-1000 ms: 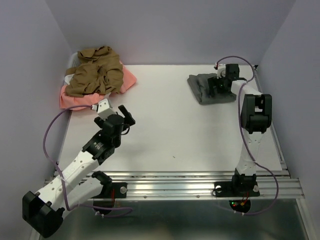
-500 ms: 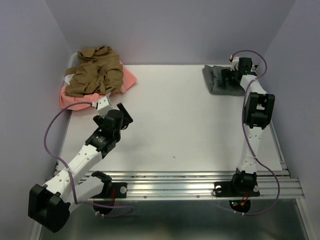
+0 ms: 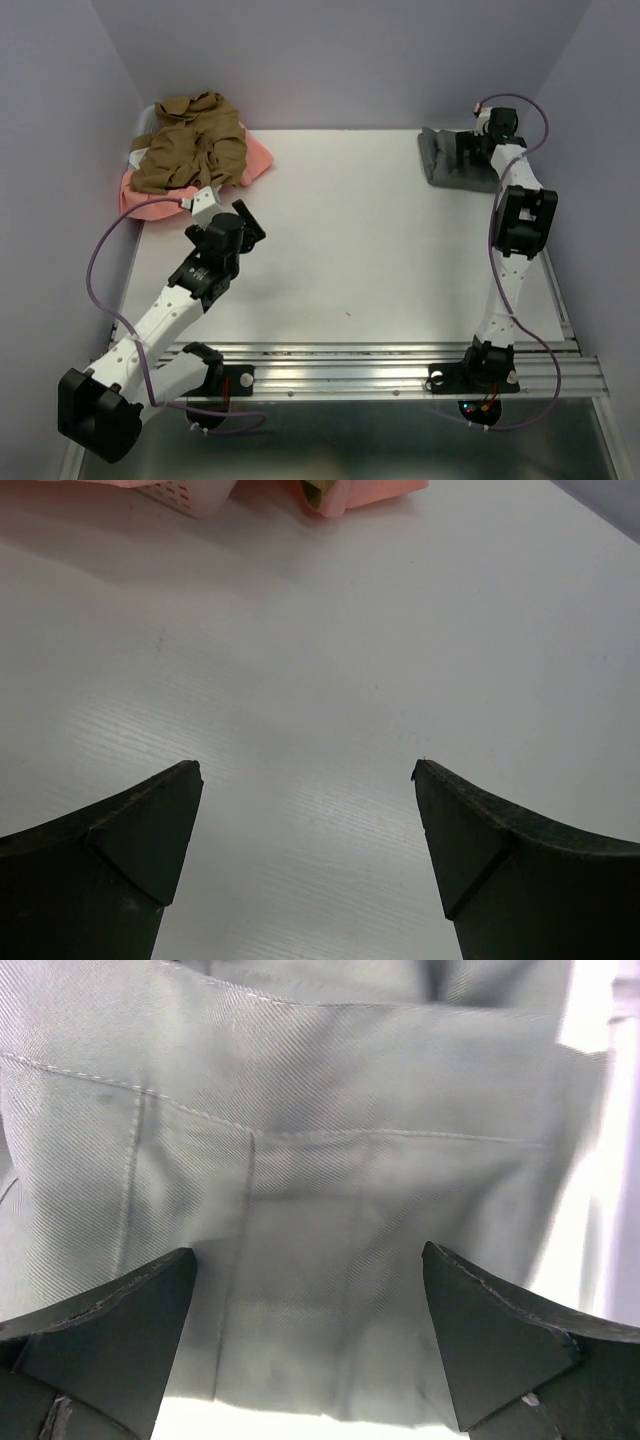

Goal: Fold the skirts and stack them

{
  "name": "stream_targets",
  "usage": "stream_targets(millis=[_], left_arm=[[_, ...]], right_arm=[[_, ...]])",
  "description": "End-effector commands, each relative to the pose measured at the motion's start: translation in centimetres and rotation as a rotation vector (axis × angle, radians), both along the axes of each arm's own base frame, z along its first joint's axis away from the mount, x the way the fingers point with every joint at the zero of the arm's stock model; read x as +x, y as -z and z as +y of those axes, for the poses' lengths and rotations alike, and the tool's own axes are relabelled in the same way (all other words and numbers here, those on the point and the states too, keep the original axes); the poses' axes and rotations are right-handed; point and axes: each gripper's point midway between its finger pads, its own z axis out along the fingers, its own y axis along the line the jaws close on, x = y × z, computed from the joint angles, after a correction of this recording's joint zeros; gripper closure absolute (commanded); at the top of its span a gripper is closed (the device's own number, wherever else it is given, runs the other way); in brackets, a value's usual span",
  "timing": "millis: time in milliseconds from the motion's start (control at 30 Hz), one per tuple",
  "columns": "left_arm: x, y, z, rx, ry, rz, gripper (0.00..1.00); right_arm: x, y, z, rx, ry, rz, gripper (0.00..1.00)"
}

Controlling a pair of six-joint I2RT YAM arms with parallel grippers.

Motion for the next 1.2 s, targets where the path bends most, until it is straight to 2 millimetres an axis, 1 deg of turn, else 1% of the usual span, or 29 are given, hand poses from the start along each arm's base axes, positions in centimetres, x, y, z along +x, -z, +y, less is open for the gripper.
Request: stream_targets(millis=[0, 33, 67, 133, 167, 200, 233, 267, 300, 333, 367, 400, 433, 467, 500, 533, 567, 600, 633, 667, 733, 767, 800, 833, 900, 933, 1000, 1100, 1167], left_arm=[[0.9, -3.6, -0.7, -0.039, 0.024, -0.082, 0.01], [1.0, -3.8, -0.9, -0.044, 0.037, -0.087, 0.01], [1.0, -4.1, -1.0, -0.048, 0.039, -0.098, 0.01], [1.1, -4.7, -1.0, -0.058, 0.039, -0.102, 0.01], [0.9, -4.7, -1.1, -0.063, 0.039, -0.088, 0.01], [0.9, -4.9, -1.2, -0.067, 0.047, -0.084, 0.01], [0.8, -5.4, -1.5, -0.077, 0.057, -0.083, 0.01], [0.6, -5.0, -1.4, -0.078, 0.055, -0.058, 0.01], [0.5, -5.4, -1.3, -0.084, 0.046, -0.057, 0.01], [0.3, -5.3, -1.1, -0.083, 0.035, -0.045, 0.01], [-0.1, -4.8, -0.9, -0.093, 0.013, -0.015, 0.01], [-0.1, -5.3, -0.6, -0.098, -0.004, -0.021, 0.01], [-0.2, -5.5, -0.5, -0.098, -0.012, -0.018, 0.01], [-0.4, -5.5, -0.3, -0.098, -0.017, -0.013, 0.01], [-0.6, -5.8, -0.1, -0.094, -0.023, -0.009, 0.01], [-0.8, -6.0, 0.2, -0.088, -0.033, -0.007, 0.01], [-1.1, -6.0, 0.4, -0.082, -0.041, 0.000, 0.01], [-1.1, -6.5, 0.7, -0.085, -0.053, -0.012, 0.01], [-1.2, -6.6, 1.1, -0.078, -0.069, -0.018, 0.01], [-1.3, -7.0, 1.2, -0.082, -0.074, -0.031, 0.01], [-1.4, -7.5, 1.4, -0.091, -0.083, -0.051, 0.01], [-1.3, -7.8, 1.4, -0.096, -0.082, -0.063, 0.01], [-1.2, -8.2, 1.4, -0.106, -0.082, -0.080, 0.01], [-1.2, -8.3, 1.4, -0.108, -0.079, -0.083, 0.01], [-1.3, -8.3, 1.3, -0.111, -0.077, -0.083, 0.01], [-1.4, -7.9, 1.4, -0.108, -0.081, -0.074, 0.01], [-1.4, -7.4, 1.5, -0.106, -0.090, -0.070, 0.01], [-1.1, -7.1, 1.7, -0.108, -0.111, -0.074, 0.01], [-0.7, -7.2, 1.5, -0.120, -0.108, -0.077, 0.01]], right_arm=[[0.1, -13.7, 0.4, -0.033, -0.069, -0.200, 0.00], [-0.8, -17.0, 1.0, -0.029, -0.094, -0.248, 0.00], [-1.5, -17.0, 2.3, 0.007, -0.111, -0.244, 0.00], [-3.0, -18.3, 4.5, 0.031, -0.138, -0.263, 0.00], [-4.2, -22.6, 6.6, 0.028, -0.153, -0.363, 0.00], [-5.3, -22.8, 7.9, 0.022, -0.157, -0.370, 0.00], [-7.3, -19.0, 9.1, 0.026, -0.155, -0.295, 0.00], [-9.3, -22.5, 9.6, -0.006, -0.100, -0.387, 0.00], [-10.8, -21.9, 10.5, -0.008, -0.084, -0.376, 0.00], [-13.2, -18.2, 13.1, 0.008, -0.108, -0.297, 0.00], [-15.3, -19.8, 13.7, 0.055, -0.042, -0.347, 0.00], [-17.6, -16.4, 15.2, 0.076, -0.045, -0.279, 0.00], [-19.0, -15.9, 15.8, 0.123, -0.014, -0.281, 0.00], [-20.1, -15.7, 16.5, 0.223, 0.050, -0.300, 0.00], [-21.9, -17.4, 16.9, 0.278, 0.042, -0.357, 0.00], [-22.9, -17.0, 17.4, 0.327, 0.036, -0.363, 0.00], [-24.5, -14.6, 18.1, 0.403, 0.055, -0.323, 0.00], [-25.5, -14.2, 18.4, 0.436, 0.055, -0.315, 0.00], [-26.6, -14.5, 18.5, 0.462, 0.051, -0.326, 0.00], [-27.8, -12.8, 18.4, 0.472, 0.076, -0.277, 0.00], [-29.2, -12.2, 18.0, 0.481, 0.116, -0.256, 0.00], [-29.5, -12.1, 17.9, 0.481, 0.117, -0.259, 0.00], [-30.2, -11.2, 17.7, 0.482, 0.139, -0.237, 0.00], [-30.5, -11.6, 17.6, 0.491, 0.148, -0.253, 0.00], [-30.9, -11.6, 17.4, 0.486, 0.148, -0.258, 0.00], [-31.0, -12.1, 16.9, 0.475, 0.171, -0.279, 0.00], [-31.2, -12.5, 16.7, 0.466, 0.173, -0.288, 0.00], [-31.5, -12.6, 17.0, 0.476, 0.159, -0.282, 0.00], [-31.6, -12.6, 17.2, 0.482, 0.151, -0.274, 0.00]])
